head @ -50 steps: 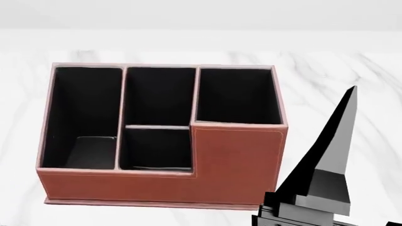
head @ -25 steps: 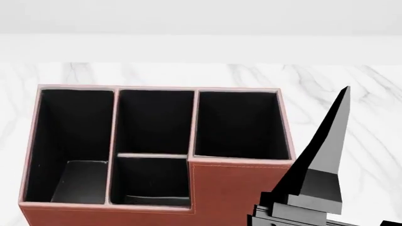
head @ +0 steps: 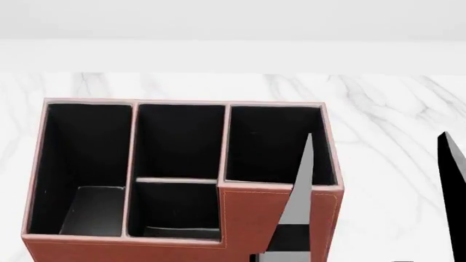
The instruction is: Pick up the yellow and white mug and place it to the right of the caddy.
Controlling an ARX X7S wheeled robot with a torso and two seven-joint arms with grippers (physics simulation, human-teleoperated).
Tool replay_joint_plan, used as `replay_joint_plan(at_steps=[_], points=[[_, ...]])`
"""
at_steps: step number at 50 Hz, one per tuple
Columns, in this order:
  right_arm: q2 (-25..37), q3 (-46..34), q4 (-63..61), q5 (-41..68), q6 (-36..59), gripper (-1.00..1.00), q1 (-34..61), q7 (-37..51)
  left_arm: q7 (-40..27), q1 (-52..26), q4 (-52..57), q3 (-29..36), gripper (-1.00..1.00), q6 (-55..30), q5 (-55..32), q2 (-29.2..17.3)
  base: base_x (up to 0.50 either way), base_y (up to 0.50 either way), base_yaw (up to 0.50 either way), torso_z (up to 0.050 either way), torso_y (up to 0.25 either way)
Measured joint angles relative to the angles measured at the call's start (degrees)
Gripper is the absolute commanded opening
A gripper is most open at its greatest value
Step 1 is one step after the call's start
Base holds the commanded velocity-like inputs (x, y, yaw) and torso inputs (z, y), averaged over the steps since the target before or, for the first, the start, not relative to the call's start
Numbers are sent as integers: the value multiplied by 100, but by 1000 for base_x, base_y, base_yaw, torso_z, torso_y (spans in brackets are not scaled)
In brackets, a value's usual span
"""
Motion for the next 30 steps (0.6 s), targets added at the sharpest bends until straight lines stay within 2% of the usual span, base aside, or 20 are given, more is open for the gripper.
replay_joint_plan(at_steps=[6, 16, 30], points=[[-346, -504, 16, 390, 78, 100, 208, -4, 25, 0, 0, -25, 100, -1, -22, 21, 0, 0, 0, 0, 0], [-956, -397, 241, 1078, 365, 100, -145, -172, 49, 0, 0, -50, 100, 4, -43, 44, 0, 0, 0, 0, 0], [-1643, -395, 745, 1341, -19, 100, -953, -970, -20, 0, 0, 0, 100, -13, -8, -22, 0, 0, 0, 0, 0]])
